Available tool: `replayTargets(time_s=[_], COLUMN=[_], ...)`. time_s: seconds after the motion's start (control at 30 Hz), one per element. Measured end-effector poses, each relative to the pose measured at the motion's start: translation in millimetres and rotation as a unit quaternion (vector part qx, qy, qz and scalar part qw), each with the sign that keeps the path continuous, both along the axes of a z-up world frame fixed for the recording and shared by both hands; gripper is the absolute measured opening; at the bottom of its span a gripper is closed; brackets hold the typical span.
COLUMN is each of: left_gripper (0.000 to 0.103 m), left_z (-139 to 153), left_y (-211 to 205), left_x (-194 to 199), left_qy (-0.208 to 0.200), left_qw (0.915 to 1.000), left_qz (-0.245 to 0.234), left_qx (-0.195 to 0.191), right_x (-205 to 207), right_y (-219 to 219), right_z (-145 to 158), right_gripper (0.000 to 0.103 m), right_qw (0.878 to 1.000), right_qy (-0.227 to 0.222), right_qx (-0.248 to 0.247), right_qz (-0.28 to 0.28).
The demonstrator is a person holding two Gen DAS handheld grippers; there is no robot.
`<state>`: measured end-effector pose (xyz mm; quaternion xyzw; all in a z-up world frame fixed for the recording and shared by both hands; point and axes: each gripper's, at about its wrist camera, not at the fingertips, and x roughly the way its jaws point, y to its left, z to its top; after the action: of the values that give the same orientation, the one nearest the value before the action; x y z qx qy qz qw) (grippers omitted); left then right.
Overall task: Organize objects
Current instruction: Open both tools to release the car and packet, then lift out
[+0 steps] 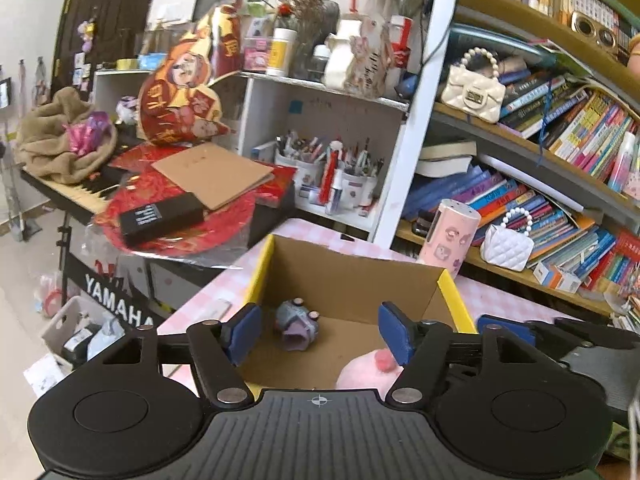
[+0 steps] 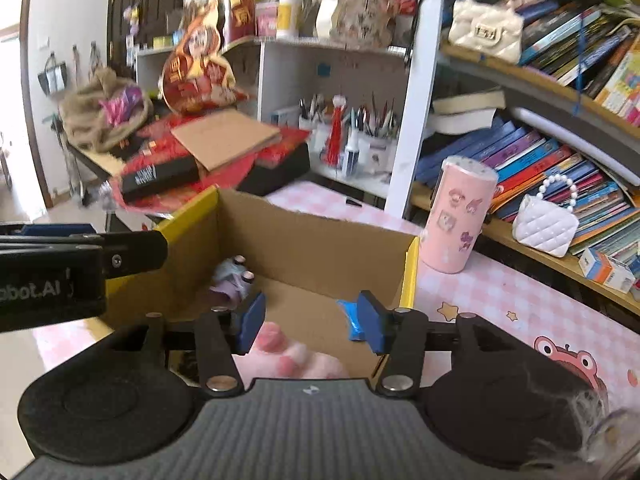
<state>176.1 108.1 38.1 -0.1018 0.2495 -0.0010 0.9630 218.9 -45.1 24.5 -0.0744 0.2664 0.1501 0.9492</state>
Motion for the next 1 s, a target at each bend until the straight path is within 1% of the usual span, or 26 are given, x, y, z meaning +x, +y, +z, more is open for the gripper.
replayTargets(time_s=[0.07, 0.23, 0.3, 0.43, 0.63, 0.73, 0.77, 0.83, 1.0], left_gripper=[0.069, 0.084, 0.087, 0.089, 0.097, 0.098, 0.098, 0.098, 0.099], left_z=[-1, -10, -14, -20, -29, -35, -37, -39, -42], left_y=[7, 21, 27, 33, 38, 39, 38, 37, 34], left_x=[-11, -36, -49, -70, -98, -107, -110, -115, -127], left_qy=[0.000, 0.013, 0.019, 0.031, 0.046, 0.063, 0.067, 0.074, 0.080], left_qw=[1.0000, 0.9998, 0.9997, 0.9992, 0.9983, 0.9970, 0.9966, 0.9959, 0.9955], left_qz=[0.006, 0.013, 0.017, 0.021, 0.028, 0.027, 0.026, 0.023, 0.008], left_qx=[-0.002, 0.000, -0.002, 0.008, 0.025, 0.037, 0.041, 0.046, 0.049], right_x=[-15, -50, -65, -93, -125, -142, -148, -160, -180], right_y=[2, 12, 16, 20, 22, 21, 20, 18, 13], right_z=[4, 8, 7, -1, -18, -24, -26, -28, -36], right_gripper=[0.050, 0.052, 0.054, 0.059, 0.059, 0.062, 0.065, 0.069, 0.069], right_qw=[1.000, 1.000, 1.000, 1.000, 0.999, 0.997, 0.997, 0.996, 0.994], right_qy=[-0.006, -0.017, -0.018, -0.013, 0.015, 0.024, 0.026, 0.026, 0.039], right_qx=[0.006, 0.010, 0.007, 0.005, 0.001, 0.007, 0.007, 0.005, -0.002], right_qz=[-0.004, -0.008, -0.011, -0.025, -0.052, -0.071, -0.077, -0.086, -0.105])
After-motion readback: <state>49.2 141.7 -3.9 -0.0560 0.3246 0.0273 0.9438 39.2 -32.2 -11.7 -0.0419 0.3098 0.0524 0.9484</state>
